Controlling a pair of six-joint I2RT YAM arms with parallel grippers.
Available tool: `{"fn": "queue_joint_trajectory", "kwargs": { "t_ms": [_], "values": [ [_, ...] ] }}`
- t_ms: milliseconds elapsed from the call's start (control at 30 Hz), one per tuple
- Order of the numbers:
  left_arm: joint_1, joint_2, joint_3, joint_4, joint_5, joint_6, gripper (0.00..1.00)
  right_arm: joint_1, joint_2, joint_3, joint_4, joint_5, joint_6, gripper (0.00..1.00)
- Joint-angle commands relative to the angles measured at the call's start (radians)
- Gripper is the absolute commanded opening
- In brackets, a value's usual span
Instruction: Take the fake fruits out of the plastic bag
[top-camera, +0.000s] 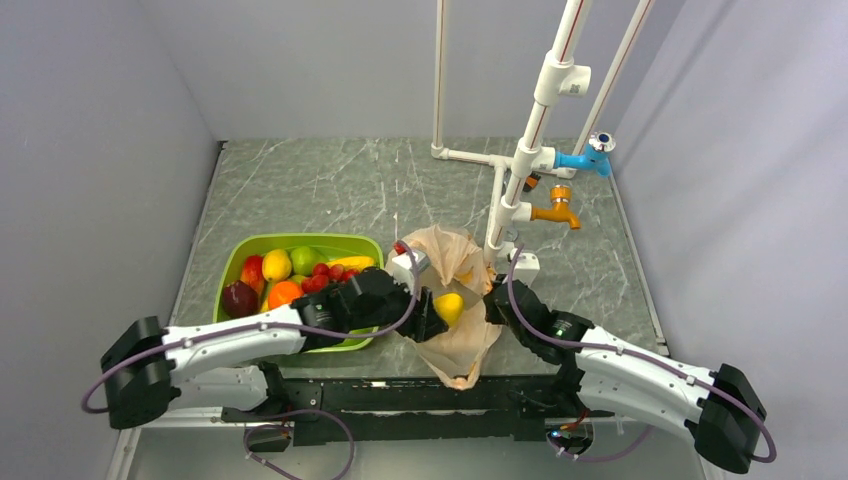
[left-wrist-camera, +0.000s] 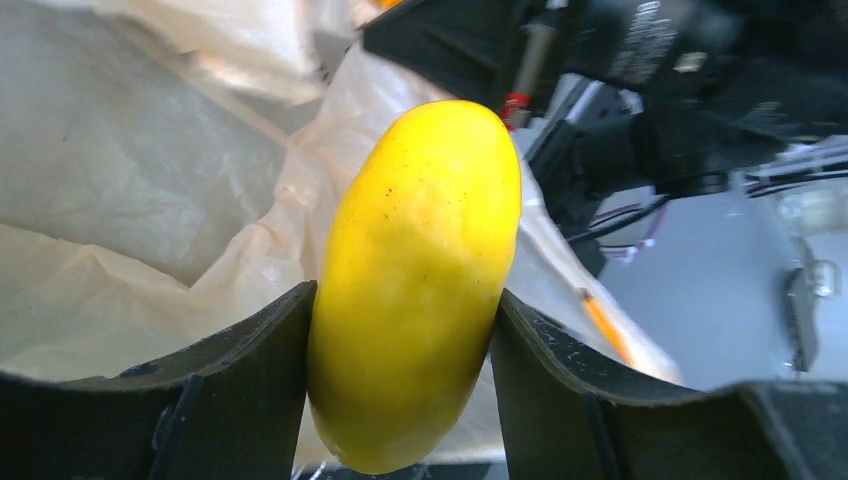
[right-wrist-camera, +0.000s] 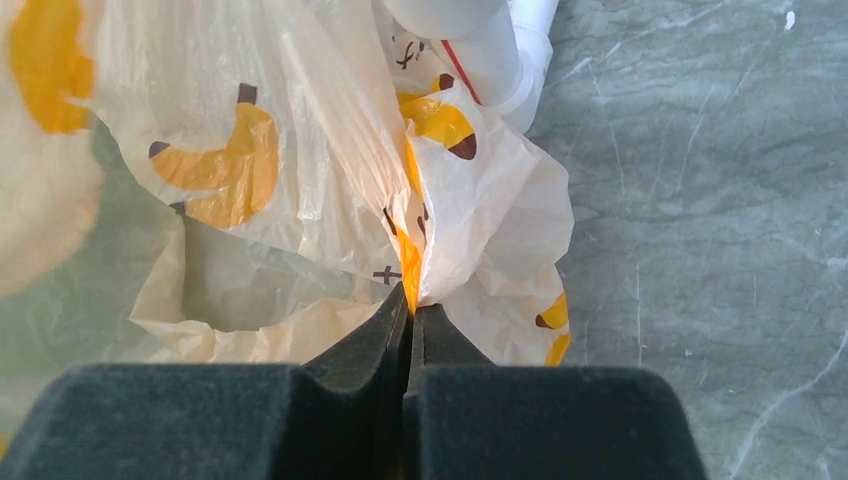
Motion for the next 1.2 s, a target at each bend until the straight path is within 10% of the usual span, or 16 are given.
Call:
{"fn": "queue_joint_trajectory", "kwargs": {
  "t_ms": [0, 300, 667, 1167],
  "values": [
    [-0.010, -0.165, 0.027, -0.017, 0.027, -0.017, 0.14, 0.000, -0.031, -0.013, -0.026, 0.048, 0.072, 0.01],
    [-0.010, -0.507, 0.087, -0.476, -0.278, -0.041, 0.13, -0.001, -0.022, -0.025, -0.031, 0.024, 0.121, 0.01],
    [-0.010, -0.689, 0.016, -0.997, -0.640, -0.441, 0.05, -0.002, 0.055, -0.027, 0.040, 0.009, 0.097, 0.01],
    [-0.008, -0.284, 0.095, -1.143, -0.829, -0.639, 0.00, -0.001, 0.080, -0.018, 0.034, 0.009, 0.107, 0.00]
  ]
}}
